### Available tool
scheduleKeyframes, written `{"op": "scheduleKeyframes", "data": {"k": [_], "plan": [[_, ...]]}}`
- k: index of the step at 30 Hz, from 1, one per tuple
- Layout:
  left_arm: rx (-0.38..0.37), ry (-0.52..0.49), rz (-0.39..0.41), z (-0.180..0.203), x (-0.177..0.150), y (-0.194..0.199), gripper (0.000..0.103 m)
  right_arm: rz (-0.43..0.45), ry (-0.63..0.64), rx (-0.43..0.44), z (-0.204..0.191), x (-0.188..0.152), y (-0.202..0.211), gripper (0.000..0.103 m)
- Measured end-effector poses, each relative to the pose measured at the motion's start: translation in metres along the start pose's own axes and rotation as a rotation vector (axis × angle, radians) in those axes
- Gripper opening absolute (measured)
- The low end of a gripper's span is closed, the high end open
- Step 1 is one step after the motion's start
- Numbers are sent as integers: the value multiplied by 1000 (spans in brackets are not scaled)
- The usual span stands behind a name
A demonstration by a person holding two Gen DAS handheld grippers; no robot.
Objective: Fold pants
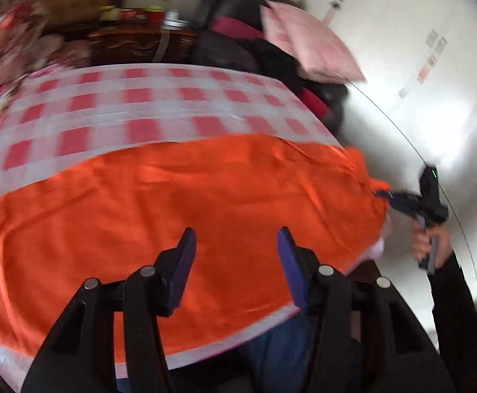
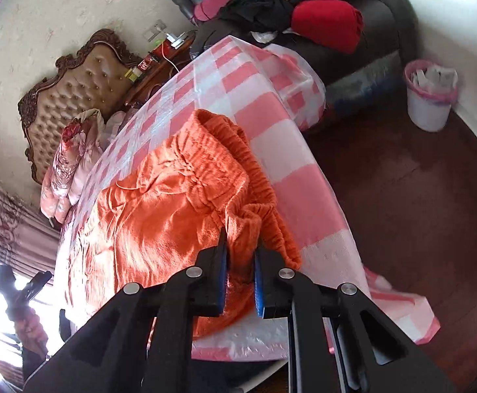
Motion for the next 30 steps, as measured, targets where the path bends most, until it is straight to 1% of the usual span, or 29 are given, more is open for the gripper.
{"op": "scheduleKeyframes", "data": {"k": [1, 2, 3, 4, 5, 6, 7, 9, 10, 11, 12, 13, 15, 16, 17, 18, 19, 20, 21, 23, 25, 26, 27, 28, 29, 30], "plan": [[-50, -111, -39, 42, -2, -22, 52, 8, 3, 10, 0, 2, 1, 14], [-67, -192, -61, 71, -5, -39, 52, 29, 5, 45, -6, 5, 2, 14], [-79, -260, -83, 99, -8, -57, 52, 47, 10, 88, -6, 5, 12, 14], [-93, -288, -100, 117, -11, -71, 52, 73, 22, 147, -10, 7, 18, 13], [-116, -299, -112, 131, -13, -82, 52, 89, 42, 150, -11, 6, 21, 13], [-144, -302, -120, 140, -14, -90, 52, 74, 51, 73, -6, 4, 16, 13], [-165, -300, -124, 147, -11, -98, 52, 23, 35, -33, 8, -2, 4, 11], [-171, -271, -98, 149, 7, -113, 52, 31, -15, 19, 17, -7, 6, 11], [-151, -243, -51, 146, 26, -121, 52, 32, 15, -13, 13, -8, 8, 11], [-131, -222, -10, 144, 45, -129, 52, 35, 51, -63, 7, -9, 8, 11], [-125, -211, 9, 145, 64, -142, 52, 39, 67, -95, 4, -9, 7, 11], [-114, -210, -7, 149, 82, -161, 52, 45, 76, -126, -1, -9, 5, 12], [-95, -238, -44, 165, 109, -194, 50, 64, 96, -203, -9, -9, 3, 15], [-85, -273, -88, 175, 119, -217, 50, 70, 98, -225, -10, -9, 2, 15], [-83, -306, -149, 185, 124, -240, 40, 77, 98, -249, -10, -10, -1, 16], [-61, -335, -207, 192, 128, -263, 33, 80, 99, -265, -11, -10, -1, 16], [-17, -365, -235, 196, 132, -283, 30, 81, 101, -277, -11, -10, -2, 16], [2, -395, -245, 201, 136, -298, 31, 80, 103, -291, -11, -10, -2, 17], [2, -411, -249, 205, 141, -307, 31, 79, 103, -302, -10, -10, -2, 17], [-3, -425, -254, 211, 151, -316, 32, 82, 106, -324, -11, -9, -2, 17], [0, -446, -238, 214, 151, -311, 32, 91, 126, -361, -12, -10, 0, 18], [-29, -433, -205, 215, 151, -303, 37, 86, 125, -368, -12, -8, -1, 18], [-75, -407, -166, 214, 150, -290, 43, 82, 115, -365, -11, -7, 0, 18], [-106, -368, -117, 209, 150, -276, 58, 78, 109, -359, -9, -7, 0, 19], [-108, -337, -66, 203, 149, -265, 66, 79, 113, -360, -9, -7, 0, 19], [-100, -324, -23, 199, 146, -257, 66, 80, 114, -359, -8, -7, 0, 20]]}}
Point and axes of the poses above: each gripper's, at about its wrist camera, not at the fingertips, and y roughly against the way its jaws point, z to its right, x to its top, the point moved 4 cm from there along -y, roughly the way its jaws point, and after that the axes turned 1 degree about -z, right-handed, at the moved point
